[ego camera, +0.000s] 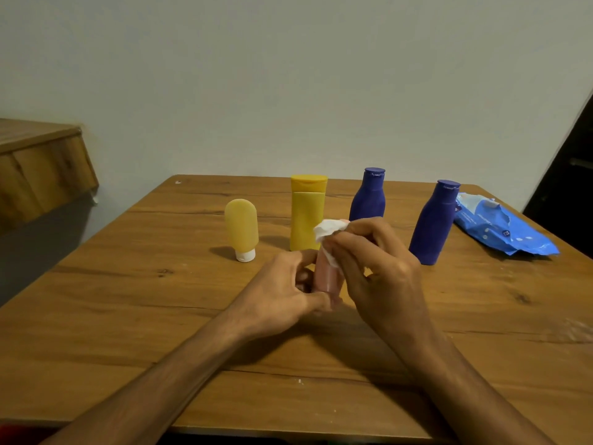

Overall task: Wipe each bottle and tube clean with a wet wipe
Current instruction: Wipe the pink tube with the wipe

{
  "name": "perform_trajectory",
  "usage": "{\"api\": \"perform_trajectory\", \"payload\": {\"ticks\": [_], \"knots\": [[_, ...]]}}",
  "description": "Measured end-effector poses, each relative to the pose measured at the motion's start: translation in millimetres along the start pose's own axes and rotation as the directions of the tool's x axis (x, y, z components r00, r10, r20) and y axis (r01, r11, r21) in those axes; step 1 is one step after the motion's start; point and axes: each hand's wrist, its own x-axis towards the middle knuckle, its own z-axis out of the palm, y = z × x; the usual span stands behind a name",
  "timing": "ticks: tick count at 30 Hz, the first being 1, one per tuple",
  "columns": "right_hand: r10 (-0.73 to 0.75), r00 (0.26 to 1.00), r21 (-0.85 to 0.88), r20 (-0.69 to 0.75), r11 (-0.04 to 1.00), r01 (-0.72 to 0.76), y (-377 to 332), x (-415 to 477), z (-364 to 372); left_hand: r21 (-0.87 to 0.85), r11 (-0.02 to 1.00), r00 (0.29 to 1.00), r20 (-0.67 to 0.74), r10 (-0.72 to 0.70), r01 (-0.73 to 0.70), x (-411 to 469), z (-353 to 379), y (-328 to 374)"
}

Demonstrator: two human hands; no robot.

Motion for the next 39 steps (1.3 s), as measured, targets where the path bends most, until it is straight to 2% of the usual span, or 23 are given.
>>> {"api": "perform_trajectory", "payload": {"ticks": [1, 4, 6, 8, 12, 19, 26, 32, 39], "knots": [[-0.015, 1.000, 0.016, 0.019, 1.000, 0.014, 0, 0, 0, -0.016, 1.000, 1.000, -0.002, 0.003, -0.003, 0, -1, 0], [-0.107, 0.975, 0.094, 0.192, 0.992, 0.090, -3, -3, 2, -0.091, 0.996, 0.997, -0.073, 0.018, -0.025, 2, -8, -3], [-0.118, 0.965, 0.125, 0.233, 0.988, 0.091, -2, -3, 1, -0.114, 0.993, 0.997, -0.069, 0.024, -0.032, 3, -11, -3], [-0.099, 0.979, 0.105, 0.176, 0.991, 0.081, 1, -2, 1, -0.136, 0.990, 0.999, -0.022, 0.026, -0.029, 2, -13, -2], [0.025, 0.999, 0.076, -0.029, 0.997, -0.023, 5, 0, -2, -0.188, 0.982, 0.999, 0.029, 0.016, -0.010, 2, -16, 2], [0.018, 0.990, 0.288, 0.138, 0.956, -0.058, 11, -1, -1, -0.402, 0.915, 0.998, -0.027, -0.049, 0.034, 5, -17, -3], [0.107, 0.986, 0.376, 0.129, 0.915, -0.149, 15, 3, -3, -0.483, 0.873, 0.997, 0.026, -0.069, 0.073, 6, -16, -3], [0.166, 0.986, 0.321, 0.015, 0.933, -0.162, 15, 2, 0, -0.375, 0.924, 0.995, 0.097, -0.034, 0.068, 3, -21, -6], [0.136, 0.987, 0.374, 0.082, 0.914, -0.157, 13, 1, 1, -0.551, 0.834, 0.998, 0.062, -0.003, 0.036, 8, -21, -8]]}}
